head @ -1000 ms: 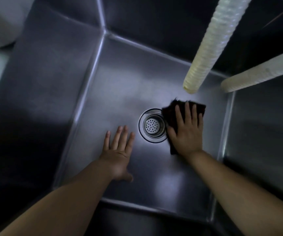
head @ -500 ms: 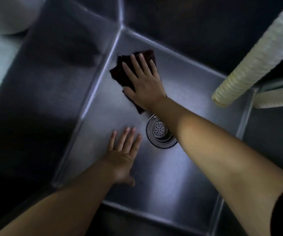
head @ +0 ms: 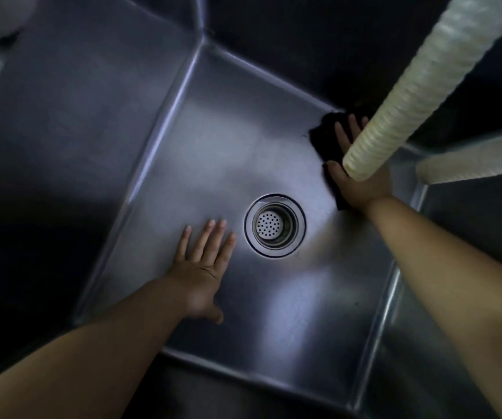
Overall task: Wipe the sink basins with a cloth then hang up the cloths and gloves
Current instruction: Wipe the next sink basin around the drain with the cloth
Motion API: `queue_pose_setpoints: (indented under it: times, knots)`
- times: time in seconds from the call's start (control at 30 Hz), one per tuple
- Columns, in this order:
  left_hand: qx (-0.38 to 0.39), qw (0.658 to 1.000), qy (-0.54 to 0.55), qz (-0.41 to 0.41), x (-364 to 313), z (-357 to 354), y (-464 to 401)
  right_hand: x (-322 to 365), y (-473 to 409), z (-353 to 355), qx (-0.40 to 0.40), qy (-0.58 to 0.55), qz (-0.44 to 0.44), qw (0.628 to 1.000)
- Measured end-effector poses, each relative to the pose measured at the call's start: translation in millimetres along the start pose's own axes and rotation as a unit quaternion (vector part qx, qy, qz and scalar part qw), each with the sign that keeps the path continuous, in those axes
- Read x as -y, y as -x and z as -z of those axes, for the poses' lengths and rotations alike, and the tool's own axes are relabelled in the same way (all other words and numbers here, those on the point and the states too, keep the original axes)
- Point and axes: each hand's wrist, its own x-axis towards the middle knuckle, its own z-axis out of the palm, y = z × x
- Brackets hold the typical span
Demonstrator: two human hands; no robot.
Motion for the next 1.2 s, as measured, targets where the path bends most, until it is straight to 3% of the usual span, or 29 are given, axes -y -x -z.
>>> queue_pose_setpoints:
  times: [0.13,0.23,0.33,0.53,0.73,0.83,1.2]
  knots:
    - [0.005,1.000,-0.003,0.002,-1,1,1,-18,24,-3,0.013,0.015,-0.113,0.993]
    - [0.004,1.000,-0.009,0.005,-2,1,3,3,38,-10,-0.003,-0.008,-0.217,0.976]
    - [0.004,1.000,-0.012,0.011,-2,3,4,32,64,-19,-0.006,-0.010,-0.268,0.963]
    - [0.021,0.999,-0.018,0.016,-4,7,7,98,155,-37,-0.008,-0.007,-0.247,0.969]
    - [0.044,0.998,-0.024,0.036,-11,11,7,122,230,-50,0.036,0.017,-0.152,0.988]
    - [0.051,0.998,-0.021,0.042,-12,12,6,104,217,-45,0.031,0.017,-0.136,0.990]
    - [0.040,0.998,-0.031,0.043,-10,7,1,-15,57,-10,0.020,0.065,-0.217,0.974]
